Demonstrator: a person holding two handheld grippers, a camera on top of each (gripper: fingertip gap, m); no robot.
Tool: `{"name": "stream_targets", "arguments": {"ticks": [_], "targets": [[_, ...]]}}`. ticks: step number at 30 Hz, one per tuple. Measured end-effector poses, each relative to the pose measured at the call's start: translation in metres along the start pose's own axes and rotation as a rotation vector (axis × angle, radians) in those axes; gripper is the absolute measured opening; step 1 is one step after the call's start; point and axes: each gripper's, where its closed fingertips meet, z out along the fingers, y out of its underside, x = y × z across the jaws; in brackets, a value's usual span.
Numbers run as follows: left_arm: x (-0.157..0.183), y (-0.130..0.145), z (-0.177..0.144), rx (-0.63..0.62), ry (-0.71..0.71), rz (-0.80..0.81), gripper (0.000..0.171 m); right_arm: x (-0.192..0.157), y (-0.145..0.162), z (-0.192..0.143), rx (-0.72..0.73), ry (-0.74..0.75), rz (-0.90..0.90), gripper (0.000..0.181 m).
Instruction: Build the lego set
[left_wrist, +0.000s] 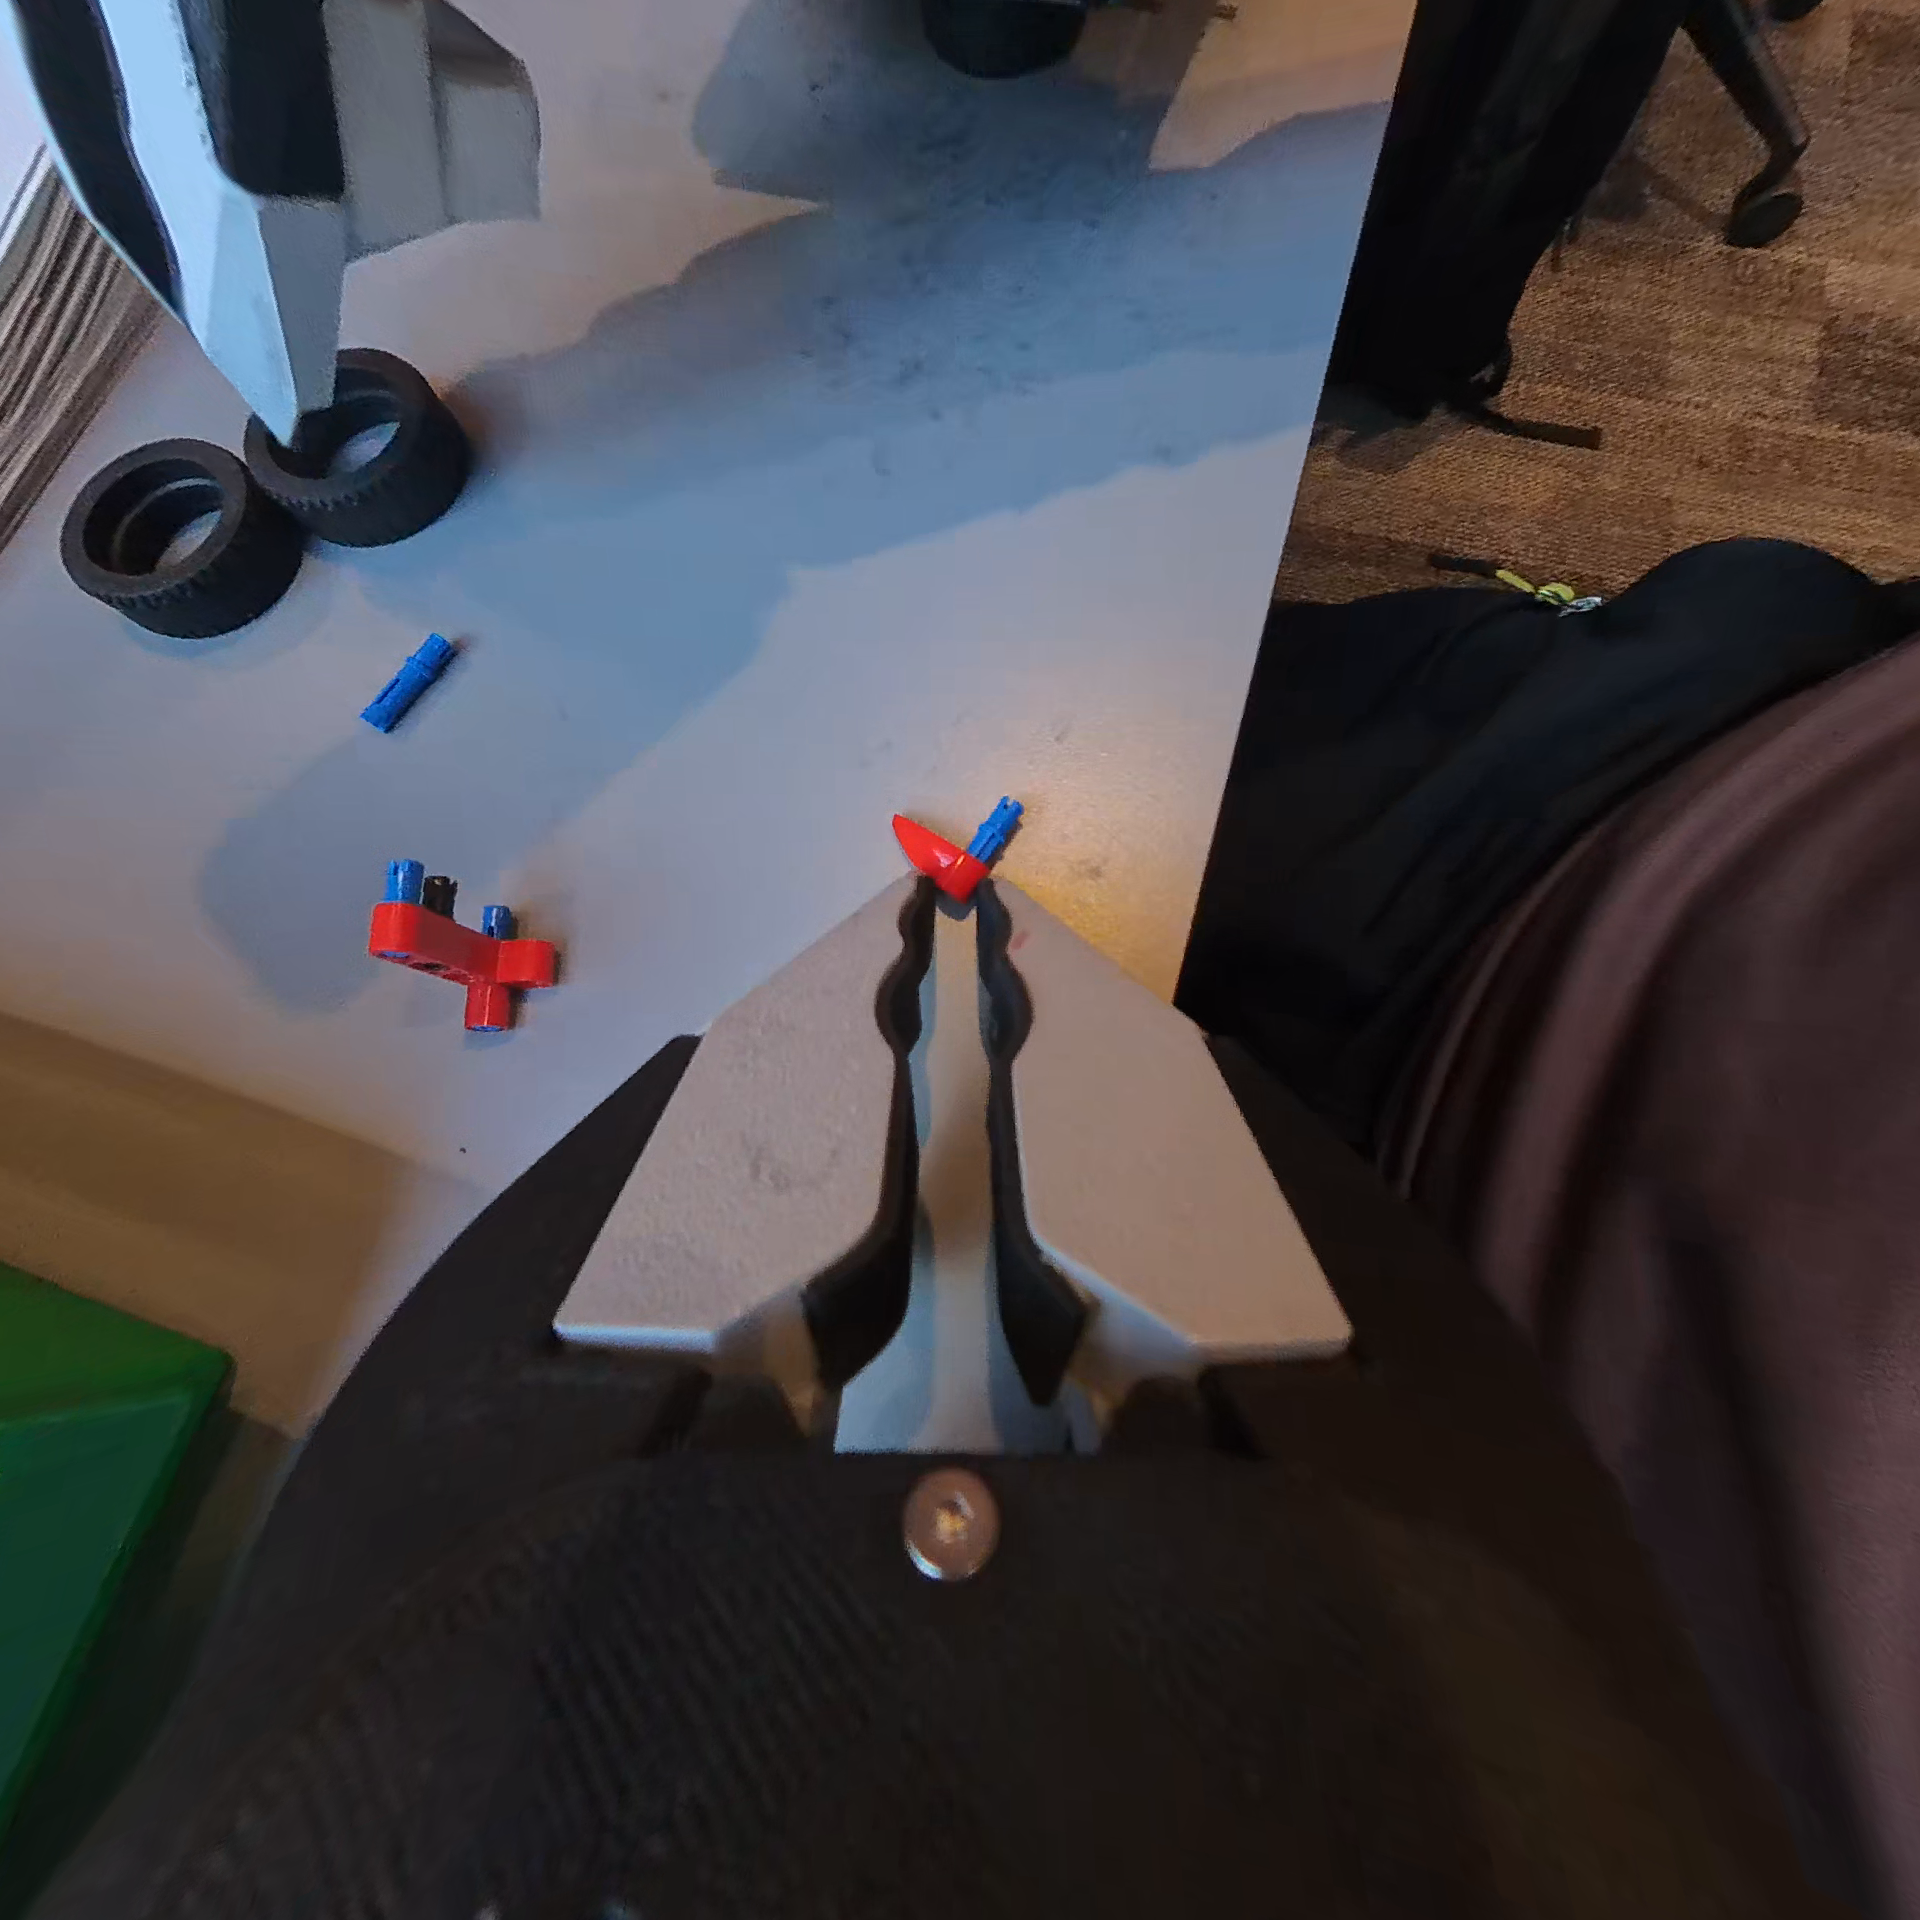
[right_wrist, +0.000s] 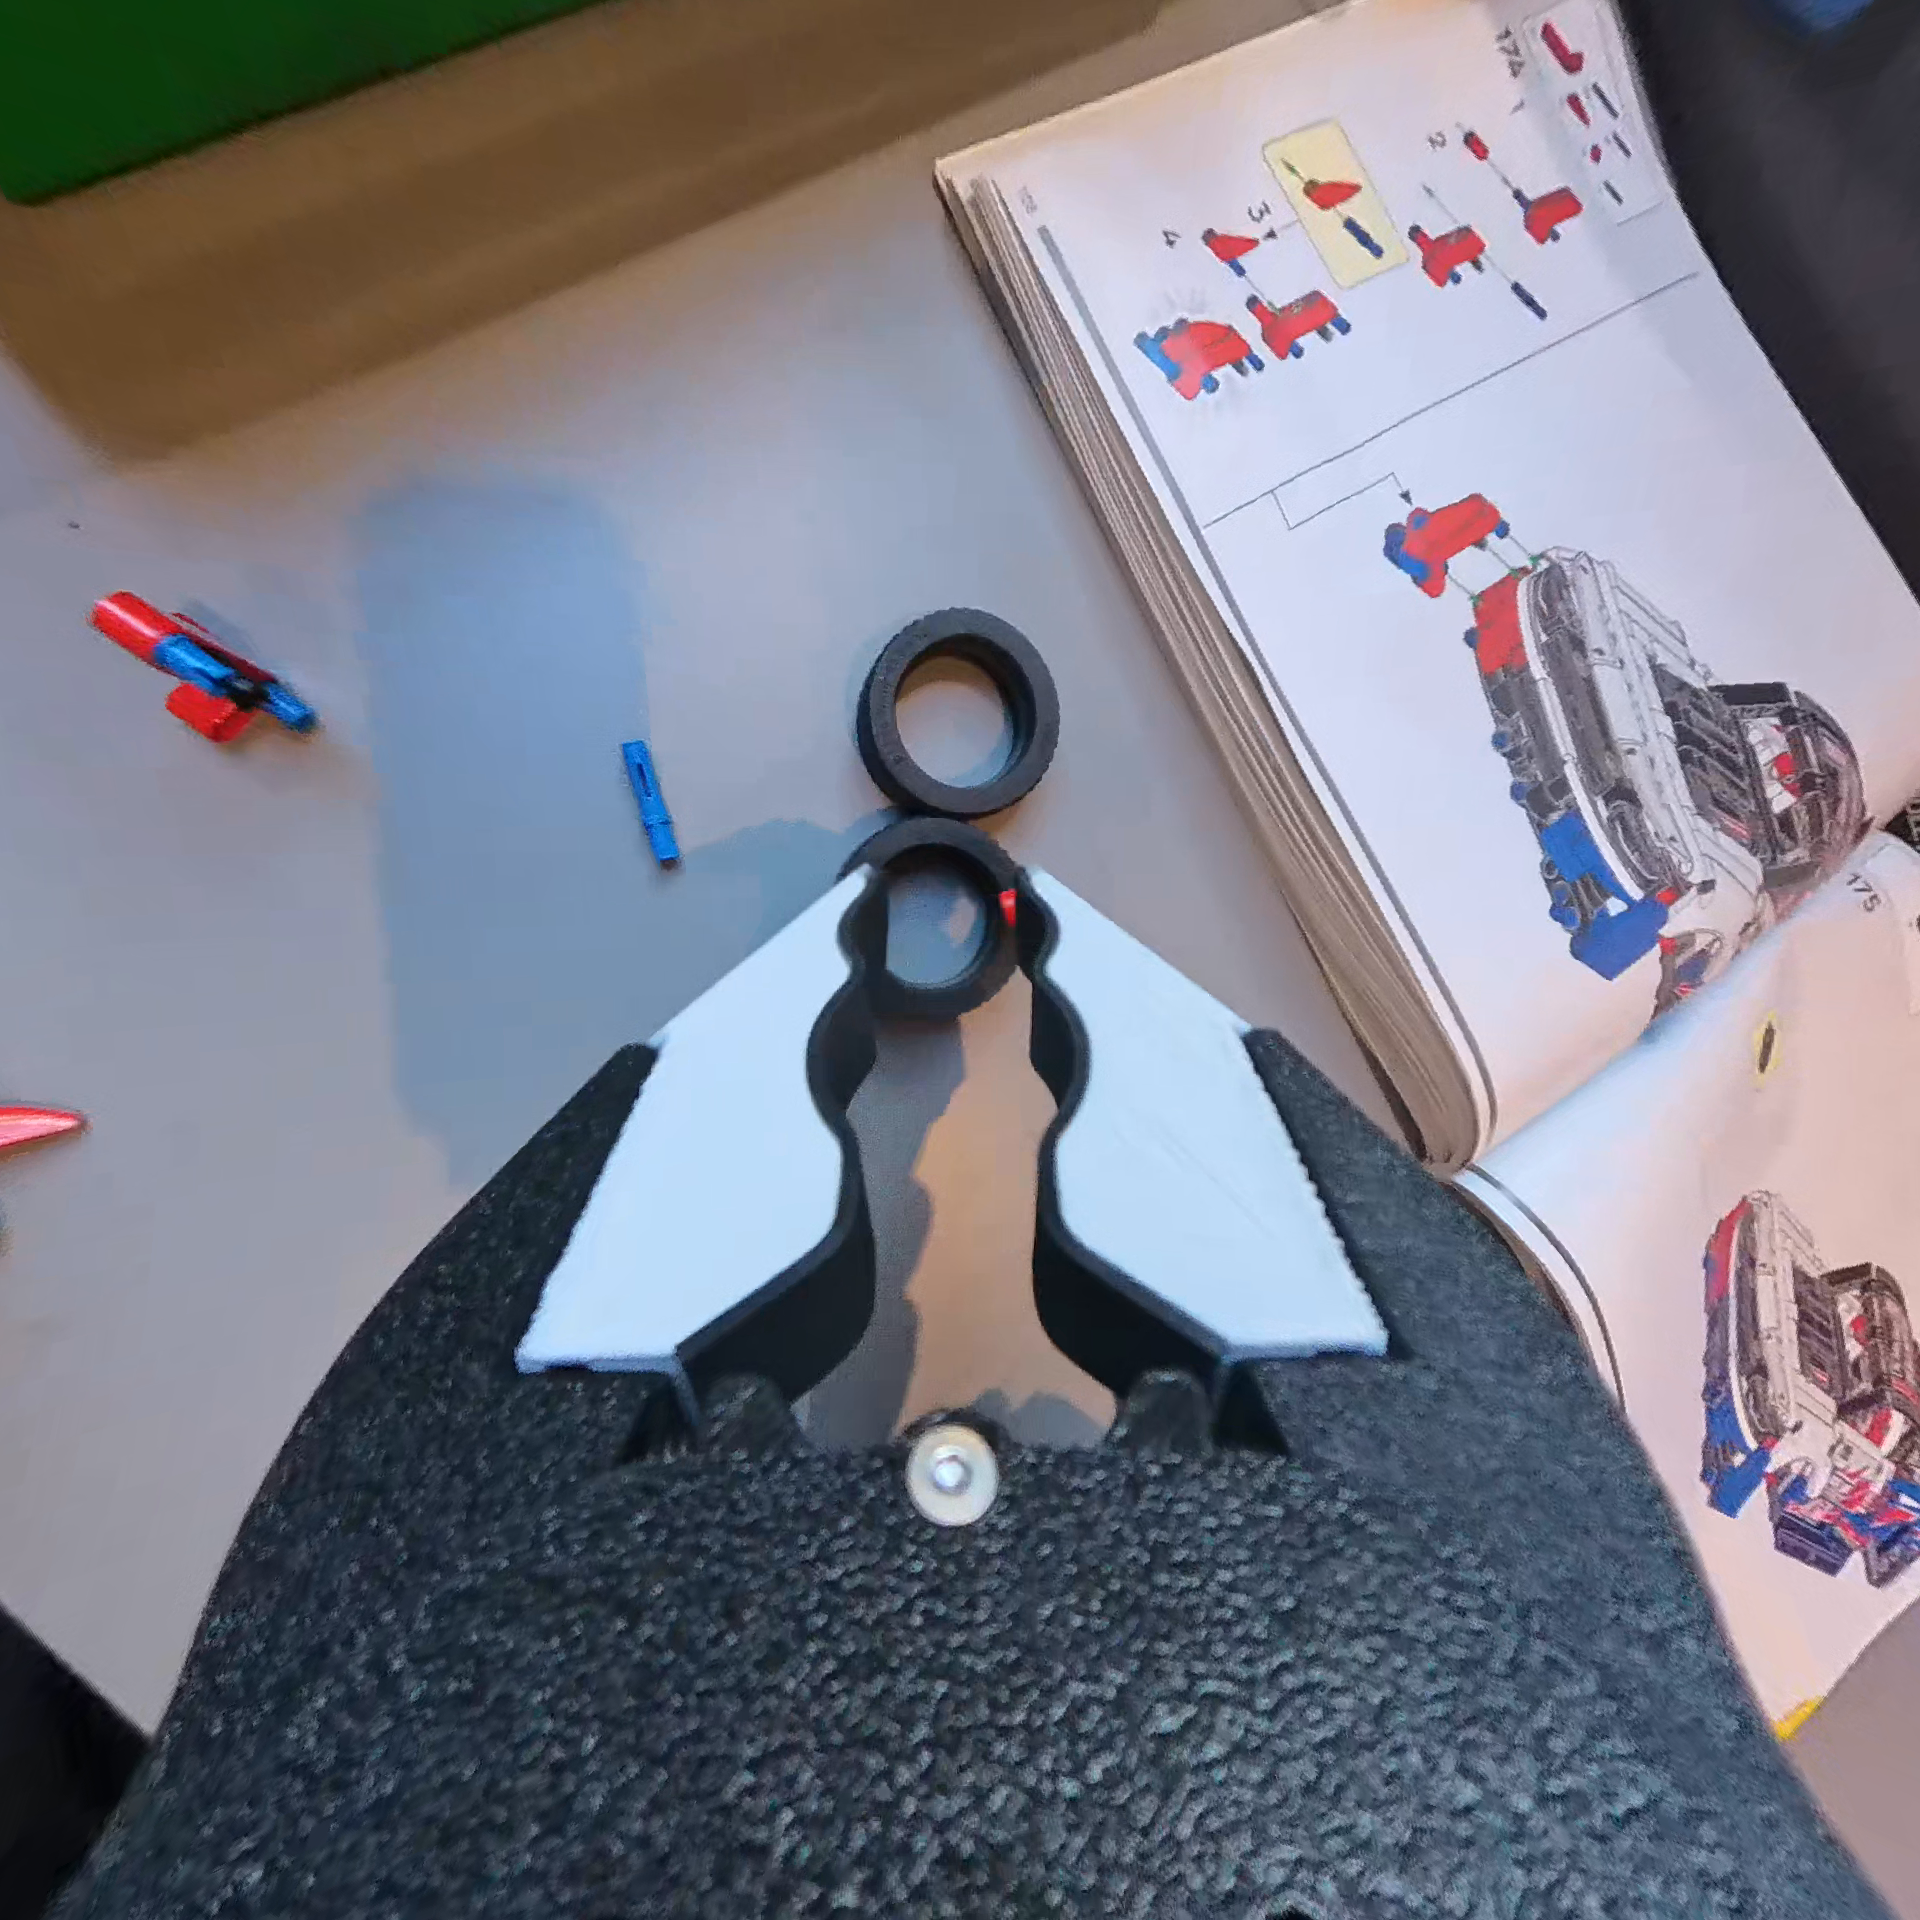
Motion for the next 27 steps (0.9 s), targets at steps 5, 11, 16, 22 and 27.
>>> {"name": "stream_targets", "arguments": {"ticks": [5, 11, 16, 22, 27], "targets": [[0.0, 0.0, 0.0, -0.002, 0.04, -0.044, 0.005, 0.009, 0.002, -0.007, 0.027, -0.029, 0.089, 0.019], [0.0, 0.0, 0.0, -0.003, 0.053, -0.058, 0.005, -0.003, 0.003, 0.001, 0.004, -0.157, 0.18, 0.028], [0.0, 0.0, 0.001, -0.003, 0.059, -0.065, 0.005, -0.013, 0.001, 0.004, -0.003, -0.146, 0.09, 0.033], [0.0, 0.0, 0.001, -0.003, 0.061, -0.066, 0.005, -0.015, 0.014, 0.014, -0.117, -0.013, -0.11, 0.036], [0.001, 0.0, 0.001, -0.003, 0.055, -0.049, 0.005, -0.02, 0.009, 0.006, -0.089, -0.028, -0.119, 0.044]]}}
